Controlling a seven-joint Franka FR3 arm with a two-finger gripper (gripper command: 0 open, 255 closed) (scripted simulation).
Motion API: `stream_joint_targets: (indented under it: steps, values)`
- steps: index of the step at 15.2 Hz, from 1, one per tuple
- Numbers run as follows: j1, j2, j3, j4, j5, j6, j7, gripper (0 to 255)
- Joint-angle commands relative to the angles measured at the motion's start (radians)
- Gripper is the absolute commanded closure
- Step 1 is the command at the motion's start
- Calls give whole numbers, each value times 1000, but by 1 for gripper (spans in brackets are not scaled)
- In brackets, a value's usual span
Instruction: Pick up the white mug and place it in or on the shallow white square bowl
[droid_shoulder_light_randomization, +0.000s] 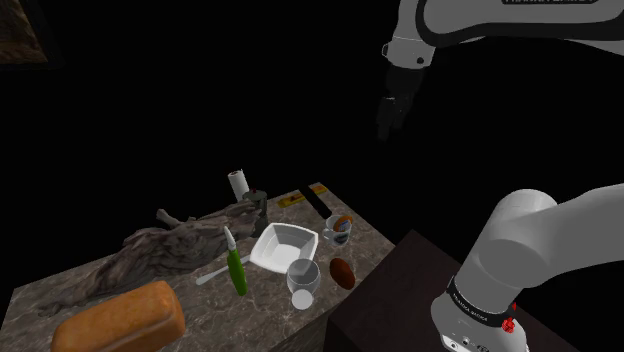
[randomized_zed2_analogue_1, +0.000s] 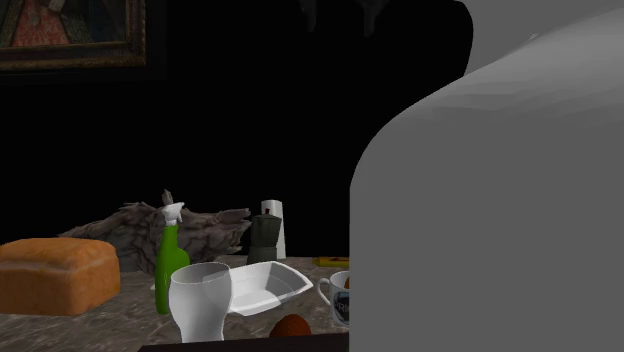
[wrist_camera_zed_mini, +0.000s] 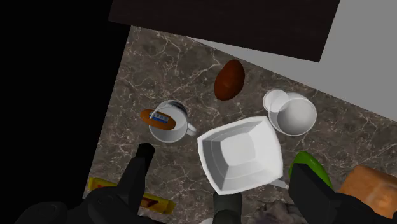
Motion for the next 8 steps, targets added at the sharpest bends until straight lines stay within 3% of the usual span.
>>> stream_joint_targets:
  steps: [1, 8]
  values:
    - [0, 0, 0, 0, 0, 0, 0, 0]
    - [10, 95, -17, -161, -21, 240, -43, 0]
